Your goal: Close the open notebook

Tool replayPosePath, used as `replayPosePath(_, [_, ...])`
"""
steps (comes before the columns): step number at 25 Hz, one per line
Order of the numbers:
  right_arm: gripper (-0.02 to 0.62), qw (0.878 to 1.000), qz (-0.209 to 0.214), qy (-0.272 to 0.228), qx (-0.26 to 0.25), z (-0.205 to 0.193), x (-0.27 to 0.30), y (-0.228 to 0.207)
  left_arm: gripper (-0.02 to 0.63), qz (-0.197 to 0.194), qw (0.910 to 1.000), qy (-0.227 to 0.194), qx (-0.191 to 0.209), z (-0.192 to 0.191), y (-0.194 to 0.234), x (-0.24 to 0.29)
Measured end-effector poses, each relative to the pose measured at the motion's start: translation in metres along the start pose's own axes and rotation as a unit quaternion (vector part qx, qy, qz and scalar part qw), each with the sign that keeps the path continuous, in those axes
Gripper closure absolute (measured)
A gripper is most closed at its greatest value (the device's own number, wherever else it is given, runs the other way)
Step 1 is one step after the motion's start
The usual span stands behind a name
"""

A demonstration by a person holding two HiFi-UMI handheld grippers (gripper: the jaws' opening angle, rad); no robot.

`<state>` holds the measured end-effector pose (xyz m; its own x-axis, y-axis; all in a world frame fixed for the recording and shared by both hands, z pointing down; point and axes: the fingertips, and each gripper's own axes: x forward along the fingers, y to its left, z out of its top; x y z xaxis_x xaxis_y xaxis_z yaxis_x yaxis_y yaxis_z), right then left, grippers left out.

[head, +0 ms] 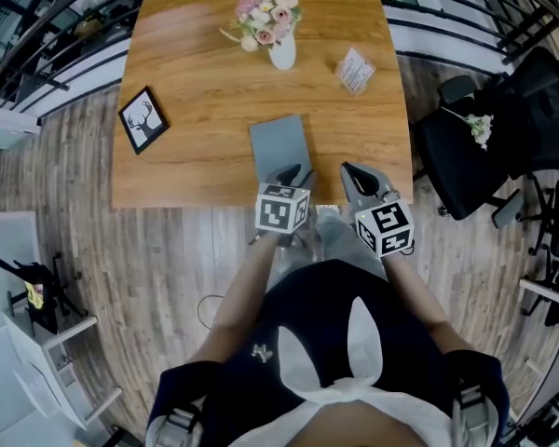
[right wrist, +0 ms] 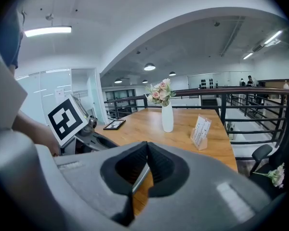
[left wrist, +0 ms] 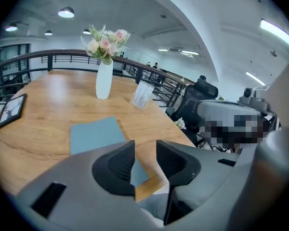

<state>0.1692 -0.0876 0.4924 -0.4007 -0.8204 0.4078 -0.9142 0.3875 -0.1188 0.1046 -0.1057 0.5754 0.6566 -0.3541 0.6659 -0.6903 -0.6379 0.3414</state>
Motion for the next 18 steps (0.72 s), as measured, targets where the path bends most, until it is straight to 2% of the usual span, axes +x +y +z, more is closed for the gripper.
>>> replayPosePath(8, [0.597, 0.999, 0.024, -0.027, -0.011, 0.029, 0.004, 0.013, 0.473, 0.029, 0.9962, -0.081, 0.006, 0.049, 0.002, -0.047])
replayPosePath(14, [0.597, 0.999, 0.04, -0.031, -0.013, 0.04, 0.008, 0.021, 0.546, 0.063, 0.9894, -0.123, 0.044, 0.064, 0.0, -0.068])
replayPosePath(18, [0.597, 0.998, 0.051, -0.03, -0.013, 0.044, 0.012, 0.027, 0.575, 0.065, 0.9869, -0.142, 0.041, 0.068, 0.001, -0.08])
